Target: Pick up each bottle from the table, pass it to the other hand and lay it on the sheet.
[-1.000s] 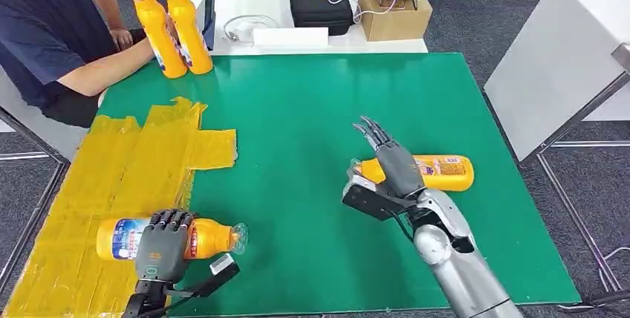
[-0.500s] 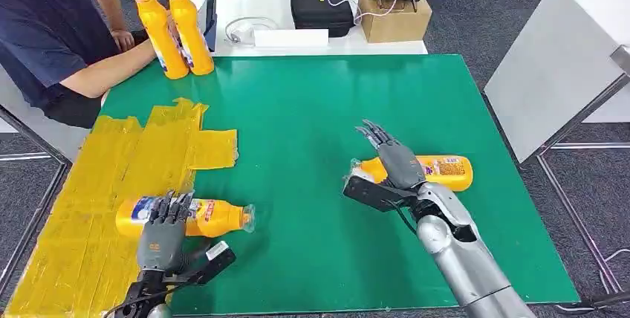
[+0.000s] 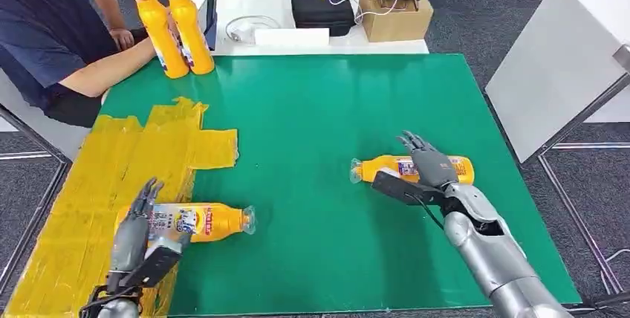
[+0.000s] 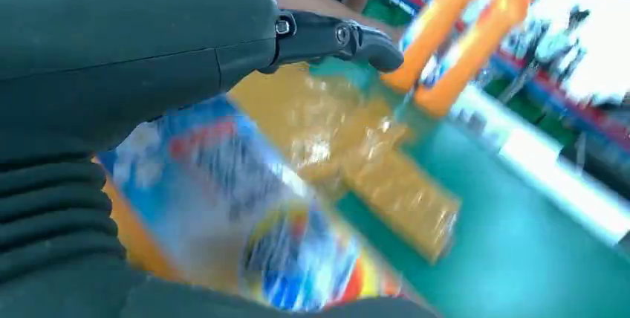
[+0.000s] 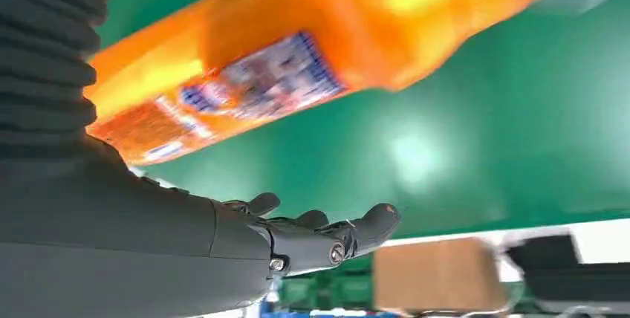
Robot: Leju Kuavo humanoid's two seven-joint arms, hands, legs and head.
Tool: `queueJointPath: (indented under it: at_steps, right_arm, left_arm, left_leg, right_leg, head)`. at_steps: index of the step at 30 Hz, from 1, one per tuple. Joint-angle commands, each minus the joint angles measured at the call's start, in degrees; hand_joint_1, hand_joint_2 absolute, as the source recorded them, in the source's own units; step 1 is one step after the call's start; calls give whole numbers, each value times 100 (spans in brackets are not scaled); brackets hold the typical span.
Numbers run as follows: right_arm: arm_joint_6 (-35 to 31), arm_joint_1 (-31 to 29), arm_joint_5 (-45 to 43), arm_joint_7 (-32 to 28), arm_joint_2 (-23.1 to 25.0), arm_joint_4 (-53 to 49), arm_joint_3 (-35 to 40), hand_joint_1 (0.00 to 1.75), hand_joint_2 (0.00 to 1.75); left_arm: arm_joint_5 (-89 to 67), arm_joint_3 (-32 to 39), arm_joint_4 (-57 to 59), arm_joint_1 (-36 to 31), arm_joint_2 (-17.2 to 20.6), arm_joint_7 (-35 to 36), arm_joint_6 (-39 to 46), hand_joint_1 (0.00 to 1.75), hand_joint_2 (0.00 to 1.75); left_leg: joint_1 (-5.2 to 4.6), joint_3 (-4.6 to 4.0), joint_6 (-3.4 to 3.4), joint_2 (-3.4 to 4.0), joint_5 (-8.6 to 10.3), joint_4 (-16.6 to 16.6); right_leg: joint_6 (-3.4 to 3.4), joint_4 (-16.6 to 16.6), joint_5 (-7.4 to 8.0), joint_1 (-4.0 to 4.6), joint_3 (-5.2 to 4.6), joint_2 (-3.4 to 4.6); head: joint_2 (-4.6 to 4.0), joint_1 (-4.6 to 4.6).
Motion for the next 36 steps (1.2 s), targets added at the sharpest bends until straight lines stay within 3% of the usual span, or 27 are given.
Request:
queueJointPath:
  at_steps: [1,14,18,19,20,28,32,36]
  right_arm:
    - [94,-183,252,-37,-78,745,-638,0,175]
    - [526,-421,714,79,-193,2038,-439,0,175]
    - [1320,-340,960,80,-562,2439,-56,0,175]
    - [1366,-264,957,-3,-649,2498,-16,161,175]
    - [1376,-182,945,-40,-712,2565,-6,175,175]
    - [1299,-172,968,-39,-687,2604,37,175,175]
    - [1150,-145,806,-112,-645,2449,-102,175,175]
    - [864,-161,290,-403,-250,1984,-441,175,175]
  left_arm:
    - [508,891,-770,19,-524,-349,-342,0,0]
    - [747,554,-569,-221,-456,-422,-454,0,0]
    - [822,355,-285,-424,-355,-417,-416,0,0]
    - [870,311,-183,-498,-344,-427,-394,0,0]
    - [887,262,-97,-560,-320,-434,-382,0,0]
    - [910,207,-23,-585,-305,-446,-303,0,0]
    - [973,176,-143,-493,-281,-419,-266,0,0]
    - [1820,341,-451,-269,-340,-231,-1168,0,0]
  left_leg:
    - [0,-3,5,4,1,4]
    - [-5,1,2,-1,2,-1]
    - [-4,2,3,-14,7,-3]
    - [-3,5,3,-19,7,-5]
    - [-4,11,4,-23,11,-9]
    - [1,60,5,-22,5,-6]
    - [1,84,9,-22,0,-5]
    - [1,76,11,-1,3,-13]
  right_leg:
    - [-7,0,3,2,-1,-3]
    - [-5,-2,1,-1,3,-5]
    - [-7,-7,3,0,10,-20]
    - [-6,-9,1,1,14,-24]
    - [-10,-15,3,0,20,-31]
    - [-7,-32,5,5,67,-31]
    - [-7,-39,3,5,41,-30]
    - [-12,-45,12,6,63,-13]
  head:
    - [0,-2]
    - [0,-2]
    - [0,-2]
    - [0,0]
    - [0,-4]
    - [0,0]
    - [0,0]
    - [0,0]
